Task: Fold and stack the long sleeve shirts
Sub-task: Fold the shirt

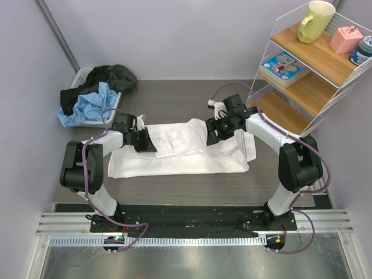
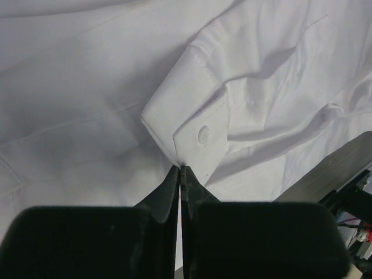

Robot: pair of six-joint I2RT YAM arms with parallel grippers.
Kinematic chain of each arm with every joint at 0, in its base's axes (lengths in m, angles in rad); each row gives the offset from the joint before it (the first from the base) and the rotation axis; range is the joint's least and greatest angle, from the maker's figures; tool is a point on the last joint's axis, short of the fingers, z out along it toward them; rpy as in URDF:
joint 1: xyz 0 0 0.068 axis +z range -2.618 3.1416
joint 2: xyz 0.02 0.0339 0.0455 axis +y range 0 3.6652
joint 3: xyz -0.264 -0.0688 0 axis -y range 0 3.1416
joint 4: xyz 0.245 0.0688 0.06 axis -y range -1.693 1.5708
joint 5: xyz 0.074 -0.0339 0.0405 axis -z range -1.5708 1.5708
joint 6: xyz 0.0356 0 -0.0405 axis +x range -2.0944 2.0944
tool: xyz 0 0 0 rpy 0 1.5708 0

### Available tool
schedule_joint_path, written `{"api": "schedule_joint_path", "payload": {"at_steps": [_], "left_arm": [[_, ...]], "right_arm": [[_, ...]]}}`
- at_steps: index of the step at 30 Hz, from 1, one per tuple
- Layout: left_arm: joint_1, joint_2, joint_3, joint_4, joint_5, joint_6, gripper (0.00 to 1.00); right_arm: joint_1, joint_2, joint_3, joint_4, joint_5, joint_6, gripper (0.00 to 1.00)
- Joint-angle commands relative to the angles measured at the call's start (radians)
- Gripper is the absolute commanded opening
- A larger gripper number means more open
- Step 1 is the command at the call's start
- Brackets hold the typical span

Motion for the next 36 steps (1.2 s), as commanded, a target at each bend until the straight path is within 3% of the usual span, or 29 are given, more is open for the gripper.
{"api": "schedule_joint_path", "payload": {"at_steps": [1,12,21,26,33,36], "left_arm": [[-0.011,-0.105,0.063,-0.104,0.041,0.087,0.00],[0.015,-0.279,0.100,-0.424,0.006,0.273,0.00],[0.127,-0.213,0.286,-0.497,0.026,0.371,0.00],[0.127,-0.156,0.382,-0.530,0.133,0.341,0.00],[0.182,-0.162,0.385,-0.606,0.184,0.327,0.00],[0.196,-0.170,0.356,-0.604,0.123,0.348,0.00]], "right_arm": [[-0.025,-0.060,0.006,-0.014,0.035,-0.036,0.66],[-0.110,-0.110,0.000,-0.045,0.080,-0.094,0.68],[-0.113,-0.135,-0.034,-0.059,0.093,-0.124,0.68],[-0.113,-0.129,-0.039,-0.060,0.089,-0.130,0.68],[-0.113,-0.146,-0.054,-0.060,0.109,-0.144,0.67],[-0.111,-0.144,-0.071,-0.059,0.106,-0.144,0.65]]}}
